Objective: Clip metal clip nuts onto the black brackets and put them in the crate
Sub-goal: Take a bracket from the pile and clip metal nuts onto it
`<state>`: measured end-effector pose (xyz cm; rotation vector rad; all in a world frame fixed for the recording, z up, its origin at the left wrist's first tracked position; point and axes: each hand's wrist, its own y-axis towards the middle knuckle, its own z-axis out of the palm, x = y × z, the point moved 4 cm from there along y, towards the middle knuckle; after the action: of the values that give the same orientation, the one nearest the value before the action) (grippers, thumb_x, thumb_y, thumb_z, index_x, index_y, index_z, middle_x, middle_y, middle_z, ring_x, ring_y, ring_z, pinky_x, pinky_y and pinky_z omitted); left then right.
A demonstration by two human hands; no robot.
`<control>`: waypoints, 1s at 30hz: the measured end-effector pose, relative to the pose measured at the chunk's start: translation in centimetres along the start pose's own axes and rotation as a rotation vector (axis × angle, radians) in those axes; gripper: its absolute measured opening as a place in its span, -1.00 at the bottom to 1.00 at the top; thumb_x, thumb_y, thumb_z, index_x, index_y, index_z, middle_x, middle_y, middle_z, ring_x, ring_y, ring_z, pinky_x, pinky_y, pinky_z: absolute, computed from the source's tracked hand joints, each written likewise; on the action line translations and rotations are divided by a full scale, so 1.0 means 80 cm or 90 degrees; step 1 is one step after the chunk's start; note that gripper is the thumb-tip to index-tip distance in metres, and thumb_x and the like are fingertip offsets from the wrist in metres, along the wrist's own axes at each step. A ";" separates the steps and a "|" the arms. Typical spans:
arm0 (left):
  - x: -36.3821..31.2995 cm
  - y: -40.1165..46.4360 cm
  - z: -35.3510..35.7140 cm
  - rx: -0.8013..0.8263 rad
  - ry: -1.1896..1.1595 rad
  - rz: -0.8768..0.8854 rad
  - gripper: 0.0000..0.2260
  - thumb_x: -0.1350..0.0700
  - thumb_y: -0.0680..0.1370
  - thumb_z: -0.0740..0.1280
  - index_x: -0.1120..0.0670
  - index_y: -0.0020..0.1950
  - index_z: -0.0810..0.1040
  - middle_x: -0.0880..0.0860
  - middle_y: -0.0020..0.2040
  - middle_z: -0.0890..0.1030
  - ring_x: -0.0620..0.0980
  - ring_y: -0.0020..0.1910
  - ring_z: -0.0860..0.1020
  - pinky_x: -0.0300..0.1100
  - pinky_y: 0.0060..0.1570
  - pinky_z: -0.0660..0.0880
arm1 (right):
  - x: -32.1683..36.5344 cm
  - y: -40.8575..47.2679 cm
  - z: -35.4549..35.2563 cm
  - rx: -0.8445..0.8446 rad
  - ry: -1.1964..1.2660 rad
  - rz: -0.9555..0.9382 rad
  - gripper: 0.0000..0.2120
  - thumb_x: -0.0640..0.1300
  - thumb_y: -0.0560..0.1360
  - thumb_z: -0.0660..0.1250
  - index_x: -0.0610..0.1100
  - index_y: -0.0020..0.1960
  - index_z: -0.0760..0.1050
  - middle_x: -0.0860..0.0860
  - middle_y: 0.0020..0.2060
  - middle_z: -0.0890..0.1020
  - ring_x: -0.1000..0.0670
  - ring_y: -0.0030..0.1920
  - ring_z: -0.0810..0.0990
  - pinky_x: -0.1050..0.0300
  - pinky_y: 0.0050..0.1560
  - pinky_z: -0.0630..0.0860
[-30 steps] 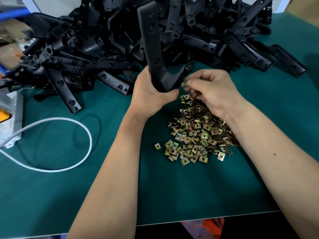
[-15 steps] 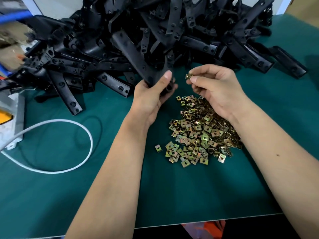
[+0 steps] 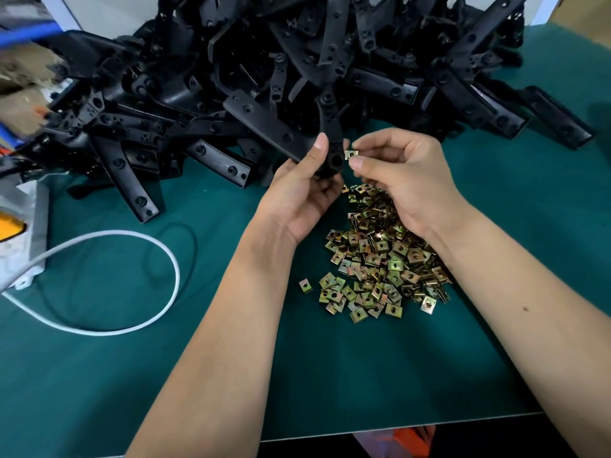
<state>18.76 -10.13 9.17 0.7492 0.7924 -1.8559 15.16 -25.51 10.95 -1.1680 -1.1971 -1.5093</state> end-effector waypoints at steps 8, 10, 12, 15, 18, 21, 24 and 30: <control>-0.002 -0.005 0.005 0.008 0.025 0.000 -0.70 0.11 0.60 0.41 0.13 0.30 0.52 0.07 0.01 0.67 -0.04 -0.13 0.63 -0.21 -0.16 0.57 | -0.001 0.001 -0.003 -0.029 0.030 0.017 -0.85 -0.35 0.42 0.56 -0.17 -0.07 0.70 -0.07 -0.21 0.74 0.00 -0.20 0.70 0.18 -0.12 0.58; -0.003 -0.006 0.005 0.014 0.033 -0.002 -0.73 0.11 0.61 0.40 0.13 0.28 0.53 0.07 0.03 0.66 -0.03 -0.10 0.61 -0.21 -0.14 0.56 | -0.002 0.002 -0.003 -0.027 0.048 0.034 -0.86 -0.36 0.43 0.55 -0.18 -0.06 0.70 -0.07 -0.22 0.73 0.00 -0.20 0.69 0.13 -0.10 0.59; -0.003 -0.006 0.005 0.020 0.036 -0.007 -0.81 0.12 0.62 0.39 0.12 0.21 0.55 0.08 0.04 0.66 -0.01 -0.06 0.59 -0.21 -0.11 0.54 | -0.002 0.002 -0.003 -0.020 0.067 0.057 -0.85 -0.36 0.43 0.54 -0.20 -0.04 0.70 -0.07 -0.22 0.73 0.00 -0.20 0.68 0.11 -0.08 0.59; -0.003 -0.006 0.005 0.025 0.038 -0.015 -0.82 0.11 0.60 0.39 0.11 0.18 0.55 0.08 0.06 0.65 0.00 -0.04 0.56 -0.20 -0.10 0.50 | -0.002 0.000 -0.001 -0.009 0.107 0.092 -0.86 -0.38 0.44 0.52 -0.22 -0.03 0.69 -0.05 -0.22 0.72 0.01 -0.22 0.67 0.14 -0.10 0.58; -0.002 -0.005 0.004 0.027 0.036 -0.014 -0.84 0.12 0.59 0.40 0.11 0.15 0.56 0.08 0.06 0.64 -0.02 -0.05 0.56 -0.21 -0.11 0.51 | -0.001 -0.002 0.000 -0.011 0.097 0.100 -0.85 -0.40 0.45 0.51 -0.23 -0.03 0.68 -0.06 -0.22 0.71 0.01 -0.23 0.66 0.14 -0.10 0.58; 0.002 -0.003 0.004 0.035 0.033 -0.007 -0.92 0.14 0.63 0.37 0.09 0.10 0.58 0.05 -0.01 0.66 -0.03 -0.08 0.58 -0.21 -0.15 0.55 | 0.000 -0.004 0.003 -0.011 0.087 0.104 -0.85 -0.40 0.45 0.51 -0.21 -0.05 0.69 -0.07 -0.23 0.70 0.01 -0.21 0.65 0.09 -0.03 0.57; 0.003 -0.002 0.005 0.051 0.008 -0.003 -0.92 0.14 0.64 0.35 0.11 0.09 0.60 0.06 -0.03 0.67 -0.03 -0.12 0.61 -0.21 -0.17 0.55 | 0.001 -0.005 0.007 -0.018 0.117 0.114 -0.86 -0.40 0.46 0.50 -0.19 -0.07 0.68 -0.06 -0.24 0.70 0.00 -0.21 0.64 0.09 -0.04 0.56; 0.002 0.000 0.008 0.079 -0.044 0.011 -0.81 0.12 0.56 0.39 0.15 0.13 0.58 0.09 -0.01 0.68 -0.03 -0.12 0.61 -0.23 -0.19 0.55 | -0.001 -0.005 0.009 -0.024 0.197 0.140 -0.82 -0.44 0.48 0.44 -0.17 -0.13 0.64 -0.04 -0.25 0.69 0.04 -0.25 0.63 0.17 -0.13 0.57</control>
<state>18.56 -10.69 9.41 0.7627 0.6299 -1.9188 14.90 -24.71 10.91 -1.0099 -0.8094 -1.4842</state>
